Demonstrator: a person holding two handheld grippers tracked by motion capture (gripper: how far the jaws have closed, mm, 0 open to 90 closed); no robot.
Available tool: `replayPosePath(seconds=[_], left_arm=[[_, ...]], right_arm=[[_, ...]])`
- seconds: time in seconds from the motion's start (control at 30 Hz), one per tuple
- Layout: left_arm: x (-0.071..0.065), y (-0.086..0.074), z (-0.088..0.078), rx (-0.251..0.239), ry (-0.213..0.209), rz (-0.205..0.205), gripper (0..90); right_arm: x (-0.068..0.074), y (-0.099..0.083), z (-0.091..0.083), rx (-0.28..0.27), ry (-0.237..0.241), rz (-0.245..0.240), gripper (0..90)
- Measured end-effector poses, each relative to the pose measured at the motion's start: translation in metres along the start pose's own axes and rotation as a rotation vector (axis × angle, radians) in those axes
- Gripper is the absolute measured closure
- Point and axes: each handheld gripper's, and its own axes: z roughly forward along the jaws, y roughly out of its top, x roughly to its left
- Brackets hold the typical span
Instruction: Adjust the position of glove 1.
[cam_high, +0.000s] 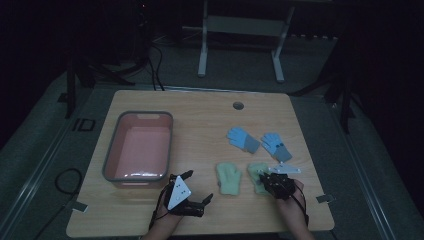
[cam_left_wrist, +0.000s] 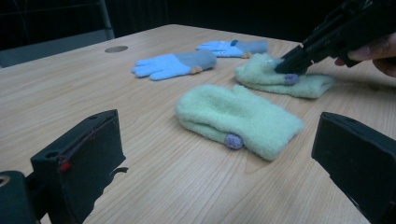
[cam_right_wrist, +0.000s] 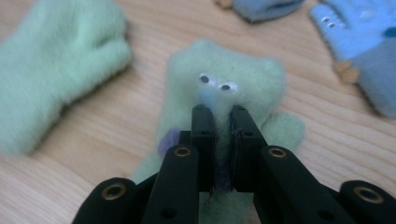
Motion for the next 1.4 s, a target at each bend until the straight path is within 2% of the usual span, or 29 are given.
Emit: replayPosePath(seconds=[0.33,0.37,0.4,0.53,0.7,0.87,0.9,1.17,1.2,1.33,1.4], left_arm=[[0.000,0.000,0.000,-0.001,0.001,0.001,2.2],[0.000,0.000,0.000,-0.001,0.001,0.001,2.2],[0.000,0.000,0.000,-0.001,0.000,-0.001,2.2],[0.000,0.000,0.000,-0.003,0.001,-0.002,2.2],[0.000,0.000,0.000,-0.005,0.003,0.000,2.2],[0.000,0.000,0.000,-0.003,0.003,0.002,2.2],[-0.001,0.000,0.000,-0.002,0.004,0.005,2.2],[-0.001,0.000,0.000,-0.001,0.002,0.010,2.2],[-0.001,0.000,0.000,-0.001,0.002,0.012,2.2],[-0.001,0.000,0.000,-0.001,0.001,0.013,2.2],[-0.001,0.000,0.000,-0.003,0.000,0.011,2.2]], right_arm=[[0.016,0.038,-0.029,-0.086,-0.080,0.069,83.1],[0.016,0.038,-0.029,-0.086,-0.080,0.069,83.1],[0.020,0.049,-0.036,-0.110,-0.084,0.079,83.1],[0.029,0.061,-0.043,-0.132,-0.074,0.082,83.2],[0.040,0.070,-0.049,-0.164,-0.061,0.100,83.1],[0.049,0.075,-0.050,-0.178,-0.036,0.118,83.1],[0.055,0.077,-0.050,-0.186,-0.020,0.129,83.1],[0.073,0.079,-0.043,-0.183,0.026,0.151,83.1],[0.082,0.078,-0.039,-0.174,0.048,0.146,83.1],[0.093,0.076,-0.032,-0.158,0.057,0.132,83.1],[0.100,0.072,-0.023,-0.130,0.061,0.111,83.1]])
